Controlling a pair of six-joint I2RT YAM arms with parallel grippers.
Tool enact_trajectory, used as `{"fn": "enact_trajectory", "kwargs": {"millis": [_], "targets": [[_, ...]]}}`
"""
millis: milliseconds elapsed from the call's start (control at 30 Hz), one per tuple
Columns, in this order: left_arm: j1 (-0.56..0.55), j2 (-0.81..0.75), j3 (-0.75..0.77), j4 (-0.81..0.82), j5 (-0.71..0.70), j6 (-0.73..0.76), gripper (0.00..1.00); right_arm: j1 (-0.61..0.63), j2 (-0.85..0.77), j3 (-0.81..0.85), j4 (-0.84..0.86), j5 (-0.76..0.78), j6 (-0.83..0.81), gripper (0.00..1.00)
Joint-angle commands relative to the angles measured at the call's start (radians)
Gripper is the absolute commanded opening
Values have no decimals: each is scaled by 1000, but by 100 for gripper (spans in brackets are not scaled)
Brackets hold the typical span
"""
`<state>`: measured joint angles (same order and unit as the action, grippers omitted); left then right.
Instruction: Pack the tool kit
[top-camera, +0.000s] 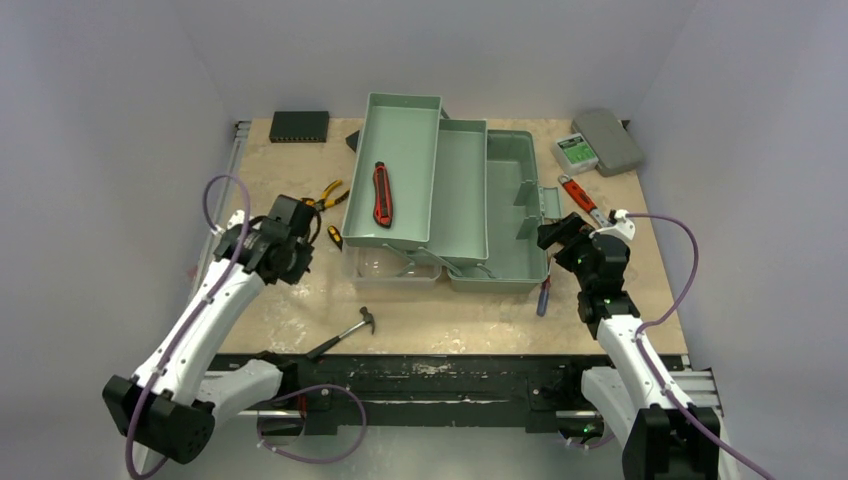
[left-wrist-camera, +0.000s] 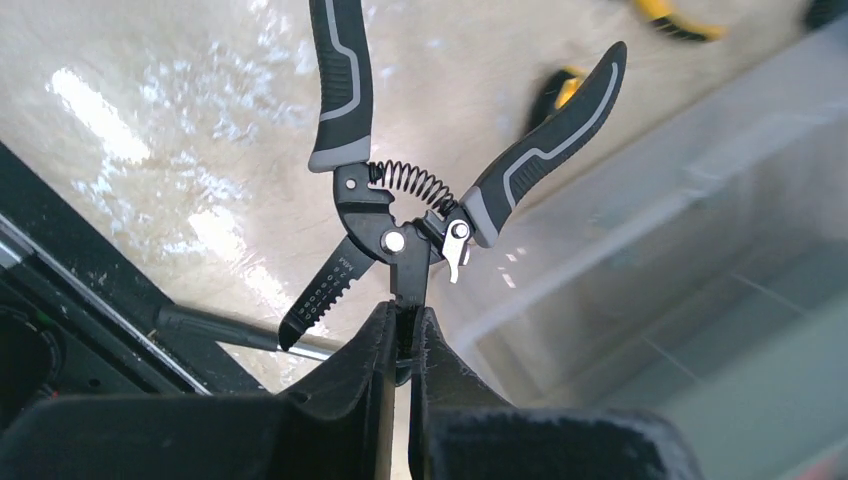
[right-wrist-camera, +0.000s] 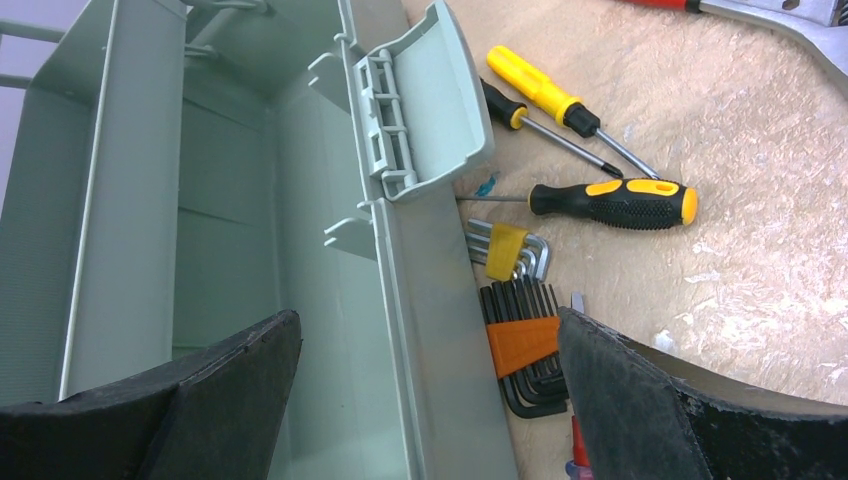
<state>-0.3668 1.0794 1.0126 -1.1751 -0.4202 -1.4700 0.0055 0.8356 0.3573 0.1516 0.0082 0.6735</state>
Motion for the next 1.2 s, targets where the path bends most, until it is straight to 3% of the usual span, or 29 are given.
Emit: {"fn": "enact_trajectory", "kwargs": {"millis": [0, 100, 200, 233, 267, 467, 600, 867, 967, 1067, 1133, 1167], "targets": [[5, -89, 191, -123, -133, 120, 0, -2, 2, 17, 47, 2, -2, 99], [5, -121, 280, -73, -112, 235, 0, -17, 2, 18, 45, 5, -4, 99], [5, -162, 307, 110, -1, 386, 0, -20, 2, 19, 45, 6, -5, 99], [4, -283, 305, 171, 48, 422, 0, -20, 2, 18, 45, 6, -6, 99], [3, -190, 300, 242, 103, 457, 0, -20, 3, 20, 45, 6, -5, 99], [-21, -70, 347, 465, 383, 592, 0, -18, 2, 21, 40, 12, -8, 99], [-73, 38, 416, 516, 474, 639, 0, -19, -1, 21, 37, 19, -8, 99], [-138, 193, 482, 534, 491, 662, 0, -19, -7, 23, 32, 26, -11, 99], [-141, 228, 457, 598, 612, 706, 0, -19, -6, 24, 31, 29, -11, 99], [-141, 273, 496, 577, 722, 753, 16, -19, -6, 25, 31, 30, -12, 99], [-142, 284, 541, 501, 697, 779, 37, -20, -6, 25, 31, 30, -13, 99], [-142, 274, 538, 497, 685, 786, 52, -19, -6, 25, 31, 30, -11, 99]]}}
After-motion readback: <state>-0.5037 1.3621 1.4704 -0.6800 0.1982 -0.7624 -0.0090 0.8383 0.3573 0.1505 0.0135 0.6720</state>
